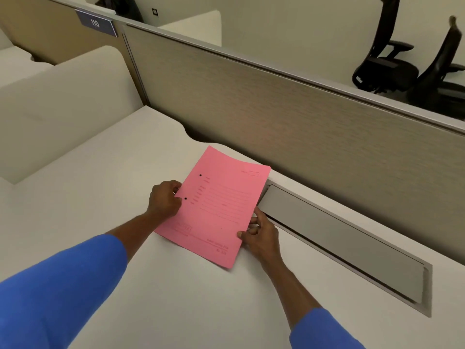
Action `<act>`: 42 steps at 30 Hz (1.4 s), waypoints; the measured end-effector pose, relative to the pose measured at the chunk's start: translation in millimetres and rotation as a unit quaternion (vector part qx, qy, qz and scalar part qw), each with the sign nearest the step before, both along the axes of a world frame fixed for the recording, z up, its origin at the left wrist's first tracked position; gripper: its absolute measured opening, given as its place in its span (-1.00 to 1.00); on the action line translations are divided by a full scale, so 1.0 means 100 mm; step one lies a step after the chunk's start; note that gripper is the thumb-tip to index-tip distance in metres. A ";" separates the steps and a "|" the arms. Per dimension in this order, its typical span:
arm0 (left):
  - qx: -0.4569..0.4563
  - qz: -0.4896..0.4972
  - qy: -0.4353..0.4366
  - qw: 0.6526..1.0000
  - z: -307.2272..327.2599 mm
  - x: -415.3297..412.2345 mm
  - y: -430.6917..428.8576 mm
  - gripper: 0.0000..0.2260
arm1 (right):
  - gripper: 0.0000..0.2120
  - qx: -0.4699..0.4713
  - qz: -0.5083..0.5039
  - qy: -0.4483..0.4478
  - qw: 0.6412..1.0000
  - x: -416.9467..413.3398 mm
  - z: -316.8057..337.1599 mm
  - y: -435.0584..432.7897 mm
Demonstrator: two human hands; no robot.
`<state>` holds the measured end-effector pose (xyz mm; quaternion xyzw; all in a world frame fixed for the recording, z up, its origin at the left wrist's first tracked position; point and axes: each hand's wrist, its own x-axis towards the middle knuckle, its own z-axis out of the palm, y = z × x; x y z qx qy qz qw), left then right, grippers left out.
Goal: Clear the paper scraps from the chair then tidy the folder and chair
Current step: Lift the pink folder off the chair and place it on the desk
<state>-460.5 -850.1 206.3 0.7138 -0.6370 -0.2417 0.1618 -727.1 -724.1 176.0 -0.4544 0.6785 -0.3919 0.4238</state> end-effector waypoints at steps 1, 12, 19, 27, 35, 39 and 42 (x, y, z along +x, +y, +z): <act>-0.001 -0.001 -0.006 1.000 -0.03 -0.01 -0.08 -0.59 | -0.16 0.003 -0.005 -0.001 1.000 0.01 -0.05 -0.06; -0.026 -0.010 -0.048 0.998 -0.26 -0.13 -0.56 -0.58 | -0.58 -0.011 -0.053 0.085 0.995 0.21 -0.22 -0.38; -0.006 -0.049 -0.105 0.993 -0.23 -0.29 -0.67 -0.55 | -0.66 0.013 -0.085 0.154 0.984 0.33 -0.20 -0.47; 0.000 -0.076 -0.158 0.985 -0.28 -0.39 -0.73 -0.64 | -0.68 0.058 -0.113 0.205 0.971 0.45 -0.17 -0.57; -0.004 -0.088 -0.171 0.981 -0.28 -0.39 -0.72 -0.61 | -0.63 0.075 -0.120 0.234 0.962 0.53 -0.23 -0.63; 0.009 -0.095 -0.172 0.981 -0.23 -0.37 -0.69 -0.42 | -0.57 0.075 -0.121 0.245 0.959 0.55 -0.22 -0.59; -0.007 -0.082 -0.170 0.982 -0.18 -0.34 -0.58 -0.34 | -0.46 0.069 -0.115 0.257 0.957 0.54 -0.19 -0.45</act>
